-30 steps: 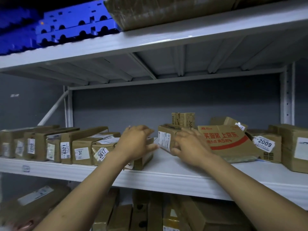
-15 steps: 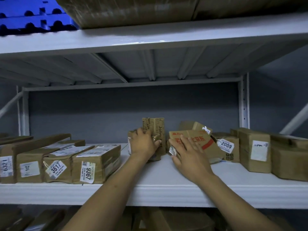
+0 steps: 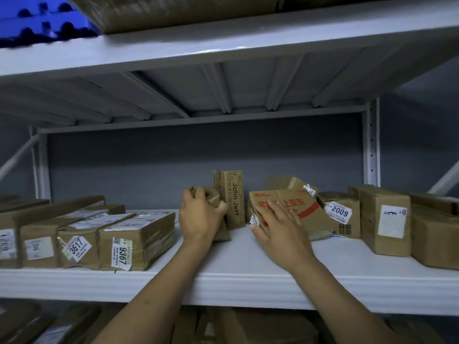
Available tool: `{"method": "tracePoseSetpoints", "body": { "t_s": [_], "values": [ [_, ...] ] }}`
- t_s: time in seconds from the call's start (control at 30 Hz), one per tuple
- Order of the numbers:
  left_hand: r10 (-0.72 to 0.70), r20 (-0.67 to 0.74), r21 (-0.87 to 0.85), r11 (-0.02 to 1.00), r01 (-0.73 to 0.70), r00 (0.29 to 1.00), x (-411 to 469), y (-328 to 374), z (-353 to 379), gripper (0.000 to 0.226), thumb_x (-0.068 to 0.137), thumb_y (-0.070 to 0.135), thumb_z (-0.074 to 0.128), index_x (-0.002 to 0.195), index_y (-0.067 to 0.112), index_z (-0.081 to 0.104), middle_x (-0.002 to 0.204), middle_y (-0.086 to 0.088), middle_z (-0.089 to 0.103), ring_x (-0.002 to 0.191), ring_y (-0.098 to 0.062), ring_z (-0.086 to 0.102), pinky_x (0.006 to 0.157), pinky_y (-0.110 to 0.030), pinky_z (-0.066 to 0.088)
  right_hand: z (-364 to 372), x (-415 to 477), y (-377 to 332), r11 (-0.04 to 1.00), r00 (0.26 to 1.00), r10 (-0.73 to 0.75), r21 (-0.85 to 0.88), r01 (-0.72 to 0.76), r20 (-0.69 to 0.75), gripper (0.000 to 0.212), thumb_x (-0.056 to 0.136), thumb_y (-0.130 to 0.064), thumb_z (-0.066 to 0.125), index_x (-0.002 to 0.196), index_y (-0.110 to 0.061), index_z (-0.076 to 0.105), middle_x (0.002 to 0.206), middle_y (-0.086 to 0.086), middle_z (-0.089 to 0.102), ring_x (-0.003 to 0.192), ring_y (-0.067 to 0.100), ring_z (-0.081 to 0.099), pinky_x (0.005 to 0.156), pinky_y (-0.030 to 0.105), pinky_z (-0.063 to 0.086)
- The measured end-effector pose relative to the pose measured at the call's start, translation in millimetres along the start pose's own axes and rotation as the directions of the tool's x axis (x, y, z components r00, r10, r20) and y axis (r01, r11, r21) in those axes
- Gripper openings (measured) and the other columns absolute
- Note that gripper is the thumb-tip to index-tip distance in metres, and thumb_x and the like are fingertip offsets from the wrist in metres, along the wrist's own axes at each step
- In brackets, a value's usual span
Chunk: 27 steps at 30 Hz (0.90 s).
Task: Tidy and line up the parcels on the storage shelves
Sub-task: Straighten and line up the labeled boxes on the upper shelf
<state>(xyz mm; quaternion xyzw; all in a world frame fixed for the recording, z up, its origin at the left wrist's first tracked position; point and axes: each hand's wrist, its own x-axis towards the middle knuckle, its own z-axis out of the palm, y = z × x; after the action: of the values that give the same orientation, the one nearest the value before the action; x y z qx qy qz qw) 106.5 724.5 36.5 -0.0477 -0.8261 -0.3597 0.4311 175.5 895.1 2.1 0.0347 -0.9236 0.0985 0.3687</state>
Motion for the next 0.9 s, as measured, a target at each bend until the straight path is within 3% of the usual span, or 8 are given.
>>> {"method": "tracePoseSetpoints", "body": {
  "t_s": [0.17, 0.27, 0.37, 0.47, 0.57, 0.67, 0.77, 0.9],
  "values": [
    [-0.057, -0.187, -0.372, 0.928, -0.017, 0.981, -28, -2, -44, 0.034, 0.079, 0.034, 0.071, 0.108, 0.019, 0.062, 0.138, 0.0, 0.044, 0.118, -0.013, 0.049, 0.096, -0.019, 0.036, -9, -6, -14, 0.943, 0.972, -0.095, 0.293, 0.156, -0.214, 0.038, 0.095, -0.038, 0.048, 0.124, -0.018, 0.062, 0.13, -0.003, 0.057, 0.126, 0.015, 0.046, 0.102, 0.026, 0.035],
    [-0.06, -0.237, -0.541, 0.837, -0.08, 0.97, -46, 0, -66, 0.026, 0.083, 0.031, 0.067, 0.108, 0.025, 0.06, 0.132, 0.003, 0.049, 0.116, -0.008, 0.048, 0.092, -0.009, 0.037, -19, -13, -38, 0.828, 0.964, 0.031, 0.548, 0.123, -0.263, 0.029, 0.095, -0.032, 0.056, 0.12, -0.019, 0.064, 0.111, -0.007, 0.065, 0.101, 0.005, 0.058, 0.085, 0.018, 0.045],
    [-0.098, -0.141, -0.723, 0.69, -0.035, 0.985, -61, -1, -76, 0.032, 0.08, 0.049, 0.053, 0.109, 0.036, 0.055, 0.123, 0.003, 0.056, 0.114, -0.012, 0.054, 0.094, -0.033, 0.048, -32, -9, -68, 0.366, 0.977, 0.179, 0.914, -0.177, 0.117, 0.046, 0.091, -0.042, 0.061, 0.133, -0.025, 0.05, 0.116, -0.007, 0.065, 0.105, 0.008, 0.062, 0.091, 0.029, 0.051],
    [0.013, 0.035, -0.801, 0.599, 0.02, 0.999, -69, -8, -84, 0.045, 0.078, 0.051, 0.05, 0.119, 0.032, 0.052, 0.119, 0.004, 0.059, 0.108, -0.008, 0.058, 0.083, -0.023, 0.05, -34, -3, -79, -0.02, 0.941, 0.108, 0.947, -0.321, 0.321, 0.048, 0.086, -0.034, 0.069, 0.129, -0.022, 0.05, 0.115, -0.002, 0.07, 0.106, 0.017, 0.066, 0.097, 0.044, 0.051],
    [0.152, 0.201, -0.76, 0.648, 0.056, 0.968, -65, -17, -95, 0.037, 0.09, 0.023, 0.06, 0.123, 0.036, 0.051, 0.125, 0.007, 0.059, 0.108, -0.001, 0.058, 0.086, -0.024, 0.053, -38, 0, -68, 0.054, 0.969, 0.11, 0.973, -0.226, 0.22, 0.069, 0.075, -0.015, 0.079, 0.135, -0.02, 0.045, 0.123, 0.001, 0.066, 0.109, 0.017, 0.064, 0.096, 0.04, 0.051],
    [0.203, 0.314, -0.708, 0.701, 0.086, 0.928, -55, -23, -103, 0.068, 0.088, 0.018, 0.067, 0.143, 0.037, 0.033, 0.132, 0.009, 0.055, 0.117, -0.004, 0.056, 0.095, -0.026, 0.052, -43, -4, -56, 0.259, 0.976, 0.05, 0.941, -0.216, 0.21, 0.089, 0.075, 0.003, 0.076, 0.146, -0.028, 0.032, 0.129, -0.009, 0.057, 0.117, 0.01, 0.057, 0.1, 0.034, 0.047],
    [0.214, 0.309, -0.688, 0.723, 0.062, 0.926, -51, -22, -108, 0.09, 0.084, 0.024, 0.072, 0.148, 0.046, 0.012, 0.13, 0.013, 0.053, 0.115, -0.001, 0.055, 0.079, -0.01, 0.051, -43, -7, -52, 0.395, 0.98, 0.038, 0.898, -0.193, 0.194, 0.081, 0.08, 0.009, 0.069, 0.144, -0.027, 0.036, 0.126, -0.012, 0.057, 0.124, 0.012, 0.052, 0.105, 0.035, 0.043],
    [0.236, 0.243, -0.662, 0.75, -0.018, 0.941, -53, -18, -110, 0.094, 0.083, 0.021, 0.074, 0.141, 0.056, 0.008, 0.13, 0.022, 0.044, 0.112, 0.004, 0.05, 0.068, -0.004, 0.048, -46, -12, -53, 0.516, 0.986, 0.087, 0.84, -0.165, 0.14, 0.077, 0.084, 0.01, 0.063, 0.146, -0.026, 0.035, 0.137, -0.004, 0.051, 0.132, 0.011, 0.044, 0.105, 0.03, 0.04]
  ]
}}
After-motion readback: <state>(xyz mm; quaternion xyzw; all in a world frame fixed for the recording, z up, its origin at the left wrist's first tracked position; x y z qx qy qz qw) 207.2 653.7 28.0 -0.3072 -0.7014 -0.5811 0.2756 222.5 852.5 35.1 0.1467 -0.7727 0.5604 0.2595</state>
